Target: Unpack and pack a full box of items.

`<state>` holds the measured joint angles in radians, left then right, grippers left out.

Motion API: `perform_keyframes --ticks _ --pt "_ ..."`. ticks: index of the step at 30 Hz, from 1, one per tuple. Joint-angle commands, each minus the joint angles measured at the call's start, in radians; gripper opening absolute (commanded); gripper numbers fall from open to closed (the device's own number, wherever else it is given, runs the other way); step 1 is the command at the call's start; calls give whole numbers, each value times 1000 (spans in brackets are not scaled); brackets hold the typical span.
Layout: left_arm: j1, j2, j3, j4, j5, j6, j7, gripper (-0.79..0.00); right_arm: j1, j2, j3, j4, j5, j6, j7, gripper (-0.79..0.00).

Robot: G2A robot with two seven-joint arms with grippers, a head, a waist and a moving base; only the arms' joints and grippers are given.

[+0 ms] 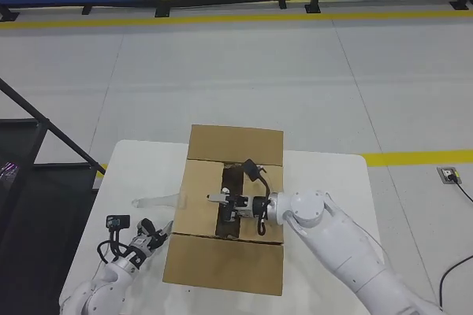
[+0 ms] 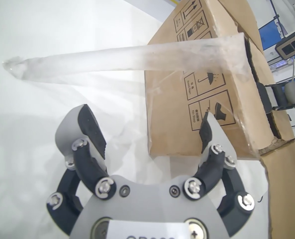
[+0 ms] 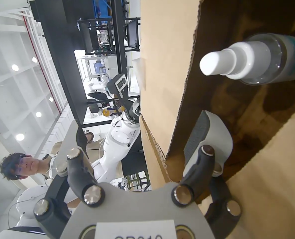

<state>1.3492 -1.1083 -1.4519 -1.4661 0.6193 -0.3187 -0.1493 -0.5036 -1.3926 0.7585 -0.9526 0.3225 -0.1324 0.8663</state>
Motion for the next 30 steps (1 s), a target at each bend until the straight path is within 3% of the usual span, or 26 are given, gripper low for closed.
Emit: perform_keyframes --ticks 1,18,25,30 --pt "0 -1 3 -2 -1 -9 -2 0 5 -5 -3 11 1 0 5 0" --pt "34 -1 -12 -27 16 -39 12 0 32 -40 -3 73 49 -56 93 0" --pt "63 4 -60 -42 -3 -59 9 0 17 -39 22 29 26 -115 47 0" --pt "111 14 -109 -98 -4 -132 -7 0 -2 -36 44 -30 35 -130 45 0"
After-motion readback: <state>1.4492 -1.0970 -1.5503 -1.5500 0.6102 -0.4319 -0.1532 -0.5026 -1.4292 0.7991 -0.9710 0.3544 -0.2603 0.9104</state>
